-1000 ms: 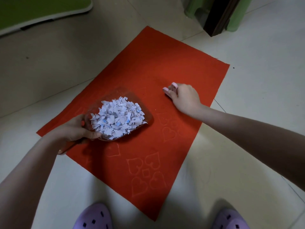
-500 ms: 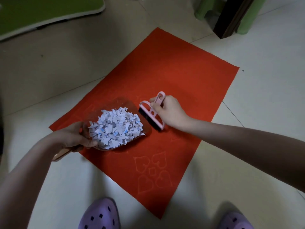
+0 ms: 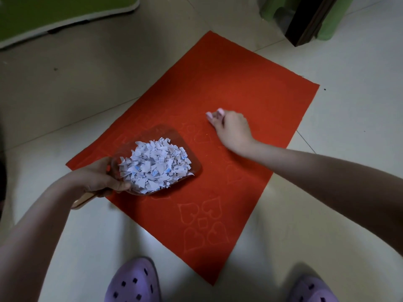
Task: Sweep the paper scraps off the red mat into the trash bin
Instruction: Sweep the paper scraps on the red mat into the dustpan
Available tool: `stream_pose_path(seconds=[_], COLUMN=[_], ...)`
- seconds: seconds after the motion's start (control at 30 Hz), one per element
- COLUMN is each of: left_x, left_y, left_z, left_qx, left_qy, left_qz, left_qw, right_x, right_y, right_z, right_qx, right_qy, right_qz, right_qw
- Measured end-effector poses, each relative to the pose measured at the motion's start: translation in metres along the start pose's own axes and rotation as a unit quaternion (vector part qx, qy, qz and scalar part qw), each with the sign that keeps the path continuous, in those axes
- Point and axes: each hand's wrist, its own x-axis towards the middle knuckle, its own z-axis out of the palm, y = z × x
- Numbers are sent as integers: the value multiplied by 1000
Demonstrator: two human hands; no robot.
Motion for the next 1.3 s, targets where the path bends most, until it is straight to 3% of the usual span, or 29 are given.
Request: stream_pose_path(seconds=[0.1,0.2,0.37,0.53,0.67,0.77,0.9,1.03,1.17,1.3], left_x=[3,6,8,9,13,16,18,12,-5,-12], left_y=[2,4,-2,-1,0,0,-4,-2,-2,-10], left_z=[3,6,4,2,6,9,8,5,-5,-18], left_qx=[5,11,7,12,-2,-5,-7,1,-8,5], left_qy=[-15,-10,-4,-3,-11,-6,-15,-14,-27,-38], left_qz=[3,0,4,9,5,6,12,18,20,6], left_qw=[1000,1000,1000,1000,1000,1000,1000,1000,999,999], right_x=[-18,-12,24,43,15,-13,-27,-9,-17,-32], right_y=[-20,-25,8,17,-4,-22,-23,17,28,16], right_z=[5,-11,-23,-12,7,11,-14,-32,-20,5], right_qx=[92,171,68,-10,-14,56,136,51,25,21], right_qy=[-54,3,98,58,-24,-79,-30,54,31,-26], right_qz=[-34,-23,3,47,-32,-80,-116,-24,18,-30], right_qw=[994,985,993,997,999,992,983,997,999,999])
